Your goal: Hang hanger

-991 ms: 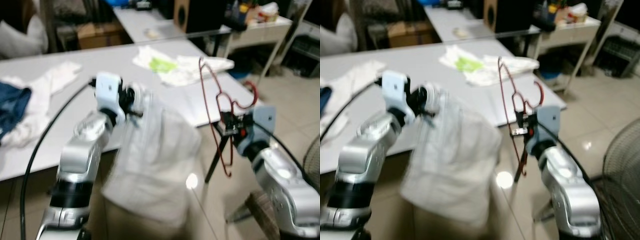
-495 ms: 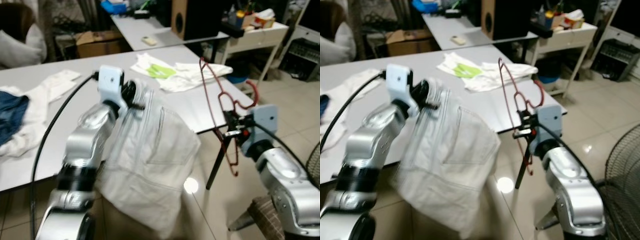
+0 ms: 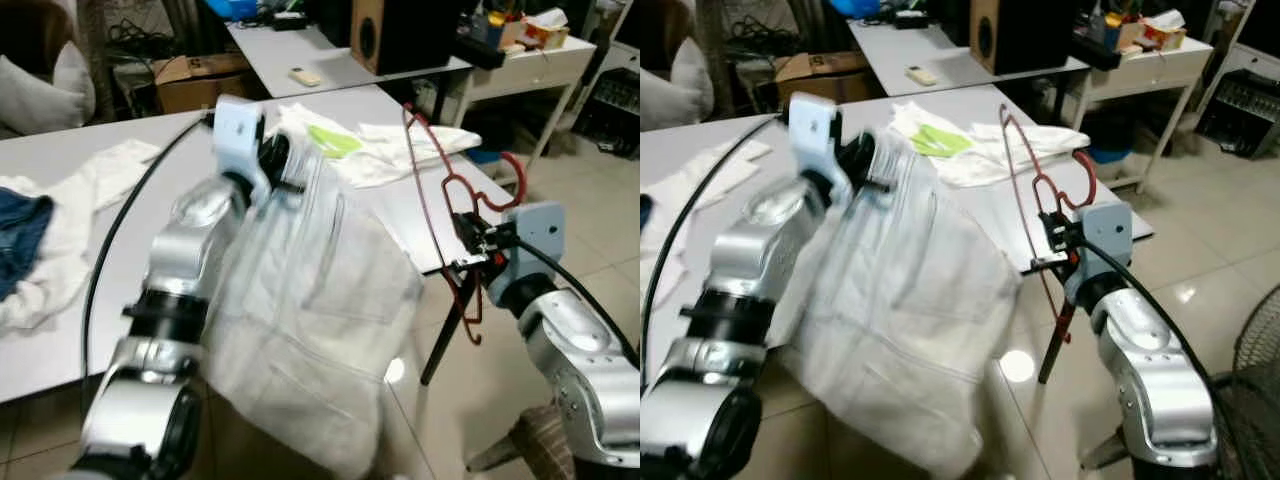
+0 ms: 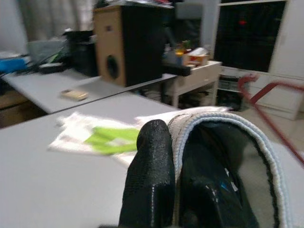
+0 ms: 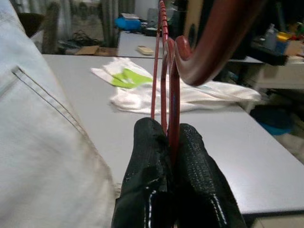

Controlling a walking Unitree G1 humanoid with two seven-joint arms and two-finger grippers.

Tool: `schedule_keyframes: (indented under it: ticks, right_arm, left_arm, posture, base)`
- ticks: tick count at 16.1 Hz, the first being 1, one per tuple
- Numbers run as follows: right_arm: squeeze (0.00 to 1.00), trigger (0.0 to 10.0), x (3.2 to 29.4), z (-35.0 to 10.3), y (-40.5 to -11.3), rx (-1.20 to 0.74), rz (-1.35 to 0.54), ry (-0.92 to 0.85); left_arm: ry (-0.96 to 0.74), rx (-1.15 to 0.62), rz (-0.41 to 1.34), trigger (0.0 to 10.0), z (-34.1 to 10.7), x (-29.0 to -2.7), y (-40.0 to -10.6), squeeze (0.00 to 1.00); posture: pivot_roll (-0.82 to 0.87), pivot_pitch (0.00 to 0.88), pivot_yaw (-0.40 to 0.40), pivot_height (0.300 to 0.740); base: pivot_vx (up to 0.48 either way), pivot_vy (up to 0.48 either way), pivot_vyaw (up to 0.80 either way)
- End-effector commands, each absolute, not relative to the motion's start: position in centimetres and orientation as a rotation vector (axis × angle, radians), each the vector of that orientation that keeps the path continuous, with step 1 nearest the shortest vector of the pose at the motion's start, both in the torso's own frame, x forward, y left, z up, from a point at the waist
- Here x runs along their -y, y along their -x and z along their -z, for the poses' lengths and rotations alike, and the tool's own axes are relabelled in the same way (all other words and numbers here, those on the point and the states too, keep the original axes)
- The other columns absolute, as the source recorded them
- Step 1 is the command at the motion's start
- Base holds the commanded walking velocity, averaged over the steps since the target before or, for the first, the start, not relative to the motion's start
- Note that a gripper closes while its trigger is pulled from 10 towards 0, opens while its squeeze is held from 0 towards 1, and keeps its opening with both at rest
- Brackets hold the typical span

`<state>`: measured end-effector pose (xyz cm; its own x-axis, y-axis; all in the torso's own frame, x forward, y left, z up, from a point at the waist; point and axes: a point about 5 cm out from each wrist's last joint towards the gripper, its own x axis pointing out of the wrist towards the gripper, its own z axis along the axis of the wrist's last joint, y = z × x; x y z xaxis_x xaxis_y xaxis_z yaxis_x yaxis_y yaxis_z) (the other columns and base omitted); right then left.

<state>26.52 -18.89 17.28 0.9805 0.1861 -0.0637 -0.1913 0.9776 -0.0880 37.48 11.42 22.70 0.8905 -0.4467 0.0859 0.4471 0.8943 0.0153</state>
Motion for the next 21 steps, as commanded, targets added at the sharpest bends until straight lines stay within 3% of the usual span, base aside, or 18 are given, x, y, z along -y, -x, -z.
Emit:
schedule_keyframes:
  ticks: [1,13,21]
  right_arm:
    - [0.0,10.0,19.0,-17.9,-26.6,-0.027,-0.19,0.09]
    - [0.0,10.0,18.6,-17.9,-26.5,-0.021,-0.186,0.078]
    - [0.0,10.0,18.9,-20.3,-26.6,0.121,-0.194,0.08]
  left_arm:
    - [-0.022,0.22,0.451,10.0,-26.1,-11.8,-37.9,0.0]
    - [-0.035,0.282,0.472,10.0,-28.2,-10.9,-39.4,0.0]
    - [-0.118,0.476,0.485,10.0,-37.7,-9.0,-40.8,0.0]
  posture:
    - [-0.2,0.0,0.024,0.74]
    - [-0.2,0.0,0.028,0.74]
    - [-0.23,0.0,0.06,0.74]
  base:
    - [0.356,0.0,0.0]
    - [0.355,0.0,0.0]
    - [0.354,0.0,0.0]
